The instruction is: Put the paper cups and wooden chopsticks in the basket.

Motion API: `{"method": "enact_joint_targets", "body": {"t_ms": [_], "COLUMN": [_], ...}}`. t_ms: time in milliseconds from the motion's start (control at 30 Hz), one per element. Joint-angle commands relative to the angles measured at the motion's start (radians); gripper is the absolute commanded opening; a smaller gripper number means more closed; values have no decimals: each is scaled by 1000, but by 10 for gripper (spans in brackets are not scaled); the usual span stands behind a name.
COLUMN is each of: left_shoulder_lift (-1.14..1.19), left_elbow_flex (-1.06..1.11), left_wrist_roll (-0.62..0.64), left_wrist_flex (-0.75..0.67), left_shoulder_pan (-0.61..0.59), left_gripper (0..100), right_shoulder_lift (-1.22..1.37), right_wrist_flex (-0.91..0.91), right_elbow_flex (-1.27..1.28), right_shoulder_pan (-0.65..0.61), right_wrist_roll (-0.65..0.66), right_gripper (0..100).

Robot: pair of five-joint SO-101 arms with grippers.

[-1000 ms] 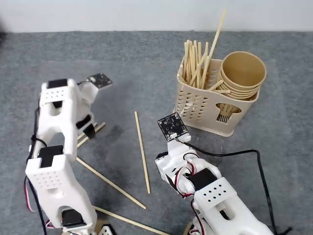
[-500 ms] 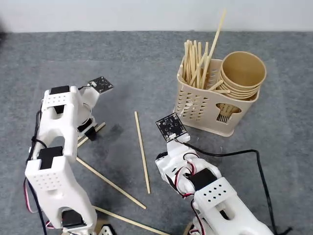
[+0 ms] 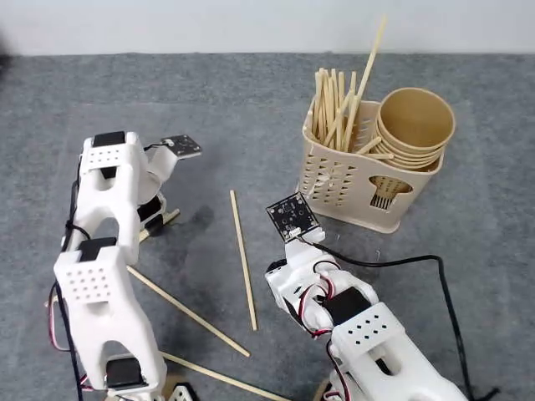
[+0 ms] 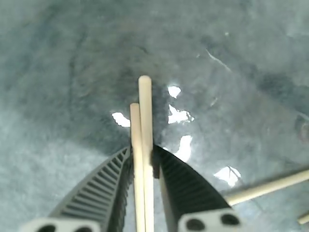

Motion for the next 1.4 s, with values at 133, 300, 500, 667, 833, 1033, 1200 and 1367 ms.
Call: {"method": "enact_joint_targets", "body": {"t_ms": [133, 300, 500, 667, 833, 1033, 1200, 1367], "left_shoulder_lift": [-54, -190, -276, -282, -310, -344, -308, -305], "left_elbow_flex": [-2, -2, -2, -2, -1, 4, 107, 268], "left_wrist_roll": [-17, -17, -17, -17, -17, -18, -20, -23], "left_wrist_flex": [23, 98, 140, 138, 140, 133, 32, -132], "left_shoulder_pan": [-5, -2, 6, -8, -52, -112, -137, -158], "left_gripper": [12, 12, 13, 15, 79, 153, 155, 156], "right_shoulder_lift": [-5, -5, -5, -5, -5, -7, -7, -7], "right_wrist_flex": [-10, -10, -10, -10, -10, -10, -10, -10], "right_elbow_flex": [-5, -5, -5, -5, -5, -5, -5, -5], "right_shoulder_pan": [-7, -7, -7, -7, -7, -7, -7, -8], "right_wrist_roll": [9, 9, 9, 9, 9, 8, 8, 5], "right_gripper": [15, 15, 15, 15, 15, 15, 15, 15]}}
